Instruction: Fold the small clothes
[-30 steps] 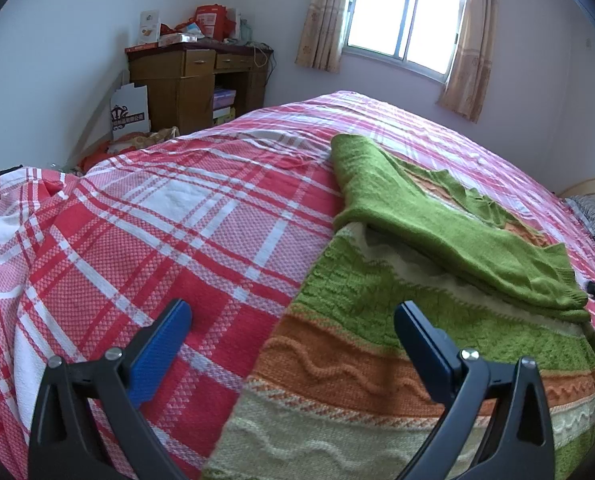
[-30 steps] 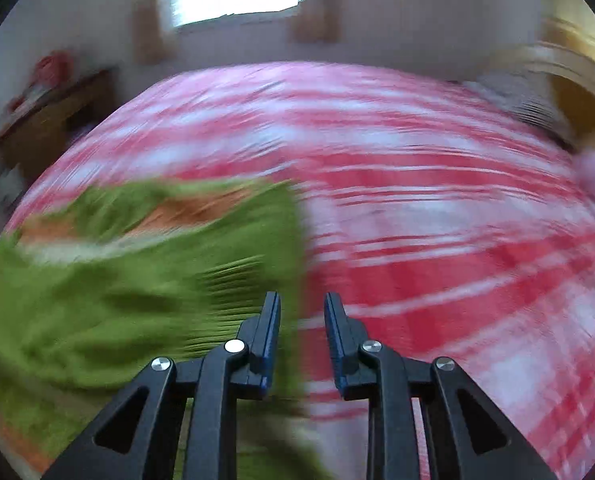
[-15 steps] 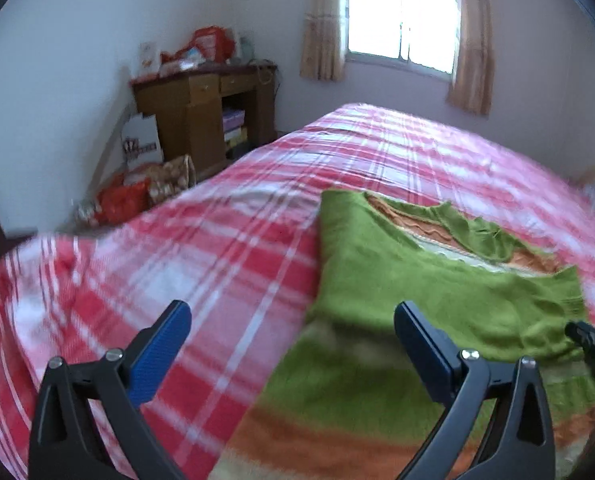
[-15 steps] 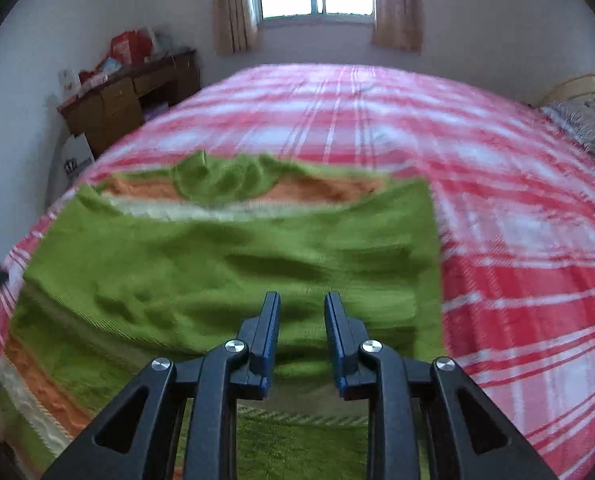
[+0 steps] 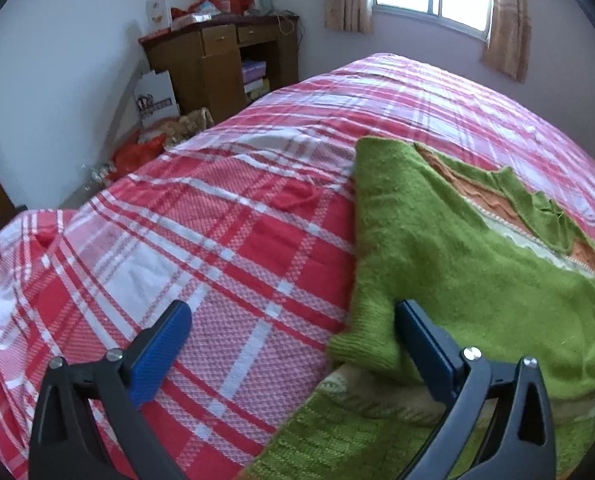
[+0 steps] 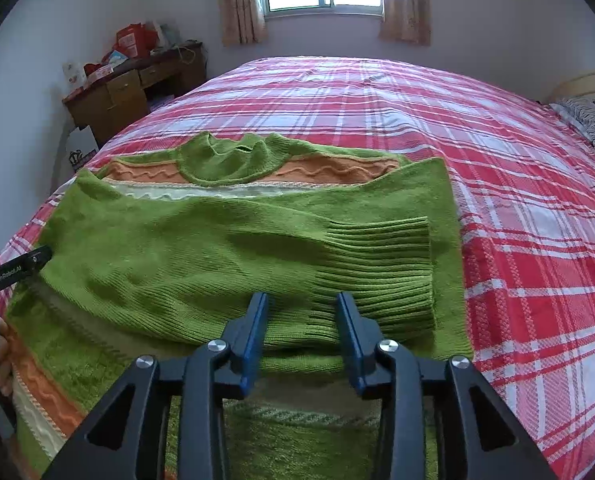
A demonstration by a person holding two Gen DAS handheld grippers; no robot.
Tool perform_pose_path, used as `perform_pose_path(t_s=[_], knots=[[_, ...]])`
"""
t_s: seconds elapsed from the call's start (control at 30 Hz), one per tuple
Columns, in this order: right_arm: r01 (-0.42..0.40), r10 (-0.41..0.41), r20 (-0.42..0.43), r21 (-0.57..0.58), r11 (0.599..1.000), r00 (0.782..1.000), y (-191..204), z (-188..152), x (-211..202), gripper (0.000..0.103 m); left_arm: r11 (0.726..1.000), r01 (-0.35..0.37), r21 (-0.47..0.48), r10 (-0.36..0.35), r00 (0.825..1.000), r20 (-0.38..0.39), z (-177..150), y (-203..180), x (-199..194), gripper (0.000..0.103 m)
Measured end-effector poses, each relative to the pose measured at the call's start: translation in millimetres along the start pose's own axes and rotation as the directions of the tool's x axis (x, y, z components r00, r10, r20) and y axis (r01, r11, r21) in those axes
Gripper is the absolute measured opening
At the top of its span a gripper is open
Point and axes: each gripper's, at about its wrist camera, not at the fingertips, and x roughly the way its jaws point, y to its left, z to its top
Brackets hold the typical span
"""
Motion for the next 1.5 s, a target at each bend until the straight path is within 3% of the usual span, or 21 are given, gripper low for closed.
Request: perform_pose_path(t_s=[0.13, 0.3, 0.5, 0.63, 0.8, 0.9, 1.03, 1.17, 1.33, 1.5], knots=[[0.004, -0.007, 0.046, 0.046, 0.999, 0.999, -7.4, -11.5, -35.6, 0.037, 0.997, 0.074, 0.032, -0.074, 0.997, 0.014, -16.5, 21.9, -27.3, 0.103], [0.022, -0.023, 0.145, 0.013, 1.000, 0.989, -24.7, -52.5, -133.7, 0.037, 0.989, 0.104, 0.108, -0.115, 0.989, 0.093, -66.7, 59.0, -82.4, 0.103], [0.087, -0.090, 0.211, 0.020, 0.996, 0.973, -62.6, -109.0, -259.3, 0.042, 0.971, 0.169, 0.170, -0.190, 0.975, 0.114, -107.0, 83.5, -129.1, 0.103], [-0.027, 0.018, 0.176, 0.050, 0.998, 0.984, -82.1, -143.4, -307.3, 0.044, 0.958, 0.196, 0.210, -0.220, 0.971, 0.095, -122.5, 72.1, -141.7, 0.103], [-0.139, 0.138, 0.046, 0.033, 0.990, 0.989, -62.1, -190.4, -283.4, 0.044, 0.932, 0.259, 0.254, -0.289, 0.954, 0.086, -142.6, 66.1, -165.3, 0.103], [-0.187, 0.190, -0.057, 0.058, 0.981, 0.980, -44.9, -215.3, -249.2, 0.044, 0.938, 0.228, 0.261, -0.264, 0.958, 0.111, -152.6, 67.7, -179.2, 0.103], [-0.184, 0.187, -0.148, 0.035, 0.982, 0.971, -24.1, -234.5, -220.7, 0.044, 0.946, 0.171, 0.274, -0.218, 0.964, 0.153, -157.8, 76.4, -190.7, 0.103], [-0.170, 0.172, -0.154, 0.022, 0.985, 0.973, -11.9, -243.4, -214.3, 0.044, 0.956, 0.180, 0.232, -0.219, 0.963, 0.157, -156.0, 96.8, -192.6, 0.103], [-0.205, 0.202, -0.208, 0.006, 0.979, 0.957, -0.1, -243.0, -216.7, 0.043, 0.963, 0.181, 0.199, -0.217, 0.961, 0.173, -153.8, 112.3, -195.4, 0.103], [-0.264, 0.282, -0.201, 0.115, 0.958, 0.938, -14.0, -244.3, -207.8, 0.041, 0.965, 0.190, 0.183, -0.223, 0.958, 0.183, -151.8, 116.0, -196.3, 0.103]])
